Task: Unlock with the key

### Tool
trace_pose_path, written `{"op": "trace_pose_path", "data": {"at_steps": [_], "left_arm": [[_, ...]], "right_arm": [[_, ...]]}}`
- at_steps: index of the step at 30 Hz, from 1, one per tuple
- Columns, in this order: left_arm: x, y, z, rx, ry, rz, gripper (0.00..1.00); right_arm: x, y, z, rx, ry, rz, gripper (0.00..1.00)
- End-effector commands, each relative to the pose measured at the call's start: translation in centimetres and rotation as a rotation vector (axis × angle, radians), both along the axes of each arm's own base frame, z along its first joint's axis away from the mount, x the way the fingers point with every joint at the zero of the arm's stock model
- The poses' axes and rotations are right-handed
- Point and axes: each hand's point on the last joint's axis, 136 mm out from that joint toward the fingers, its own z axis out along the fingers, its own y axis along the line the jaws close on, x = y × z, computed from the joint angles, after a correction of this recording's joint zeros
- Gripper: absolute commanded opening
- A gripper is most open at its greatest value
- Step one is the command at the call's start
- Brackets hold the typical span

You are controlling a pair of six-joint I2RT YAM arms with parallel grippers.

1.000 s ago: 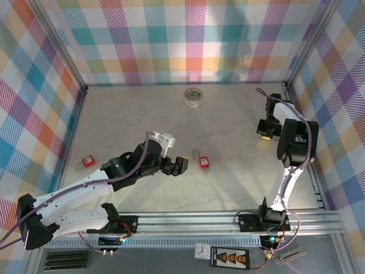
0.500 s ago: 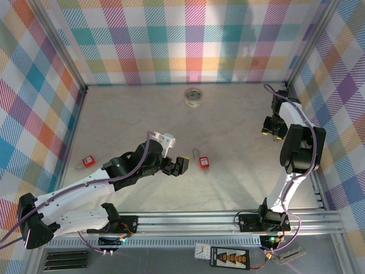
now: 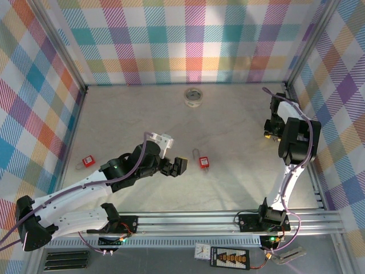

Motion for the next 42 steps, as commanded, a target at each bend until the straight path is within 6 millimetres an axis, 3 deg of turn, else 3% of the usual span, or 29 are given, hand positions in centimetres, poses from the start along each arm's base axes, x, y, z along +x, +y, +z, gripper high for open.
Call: {"op": "trace_pose_path", "data": {"at_steps": [1, 14, 21, 25, 30, 33, 36, 40, 42], "left_arm": [[0.1, 0.7, -0.2, 0.009, 0.003, 0.023, 1.00], [0.3, 0.5, -0.4, 0.015, 0.010, 0.020, 1.00], [0.3, 0.6, -0.5, 0.023, 0.016, 0.025, 1.00], [0.2, 0.9, -0.4, 0.022, 0.013, 0.037, 1.00], [0.1, 1.1, -0.1, 0.004, 0.017, 0.045, 1.00], [0.2, 1.0, 0.4, -0.039, 0.036, 0.070, 1.00], [0.3, 0.5, 1.6, -0.138, 0.089, 0.123, 1.00], [0.6, -0.7, 4.4, -0.351, 0.183, 0.188, 1.00], [0.9, -1.9, 6.4, -0.494, 0.220, 0.195, 1.00]], "right_arm": [[0.8, -0.9, 0.2, -0.016, -0.006, 0.000, 0.42], [0.6, -0.8, -0.9, 0.016, 0.015, -0.006, 0.29], [0.0, -0.4, -1.2, 0.033, 0.030, -0.013, 0.10], [-0.5, 0.4, -0.9, 0.069, 0.012, -0.028, 0.00], [-0.9, 2.3, 1.1, 0.138, -0.054, -0.043, 0.00], [-0.7, 6.3, 4.4, 0.233, -0.152, -0.005, 0.00], [0.0, 12.1, 9.9, 0.448, -0.339, 0.039, 0.00], [-0.1, 19.8, 17.4, 0.738, -0.560, 0.132, 0.00], [-0.8, 23.6, 20.3, 0.858, -0.626, 0.205, 0.00]]}}
